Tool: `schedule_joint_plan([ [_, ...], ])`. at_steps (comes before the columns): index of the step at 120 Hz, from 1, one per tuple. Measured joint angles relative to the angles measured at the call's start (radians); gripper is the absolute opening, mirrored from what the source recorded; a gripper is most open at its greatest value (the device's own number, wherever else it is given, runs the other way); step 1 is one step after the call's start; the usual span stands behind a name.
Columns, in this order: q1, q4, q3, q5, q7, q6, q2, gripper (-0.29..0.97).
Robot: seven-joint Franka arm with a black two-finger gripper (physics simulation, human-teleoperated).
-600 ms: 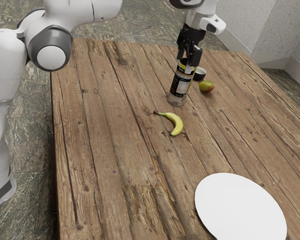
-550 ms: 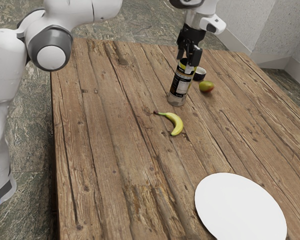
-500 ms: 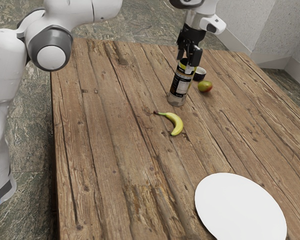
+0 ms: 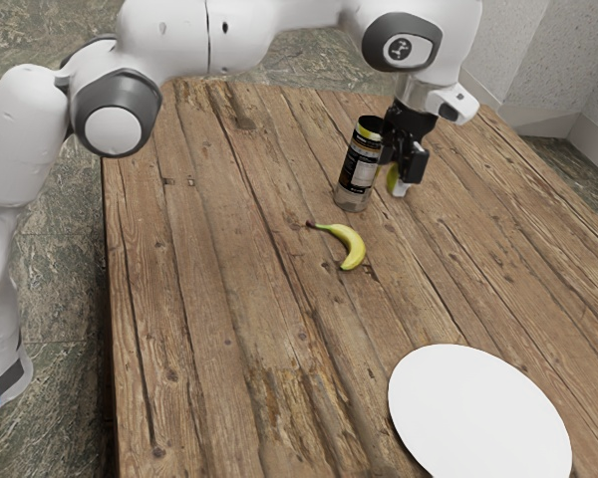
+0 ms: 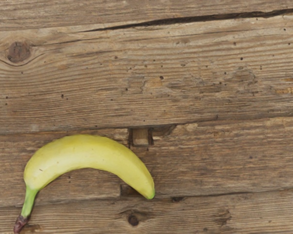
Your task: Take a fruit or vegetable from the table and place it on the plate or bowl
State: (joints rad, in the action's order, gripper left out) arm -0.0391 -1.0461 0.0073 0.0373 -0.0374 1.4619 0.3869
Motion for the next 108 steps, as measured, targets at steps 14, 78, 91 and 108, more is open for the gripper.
schedule_joint_plan([
  [14, 0.034, 0.0, -0.002, -0.008, -0.127, 0.024, 0.001, 0.68],
  [78, 0.037, -0.029, -0.032, 0.028, -0.698, 0.132, 0.087, 0.68],
  [91, 0.061, -0.044, -0.03, 0.031, -0.769, 0.143, 0.091, 0.68],
  [108, 0.081, -0.215, -0.029, 0.039, -0.863, 0.192, 0.019, 0.68],
])
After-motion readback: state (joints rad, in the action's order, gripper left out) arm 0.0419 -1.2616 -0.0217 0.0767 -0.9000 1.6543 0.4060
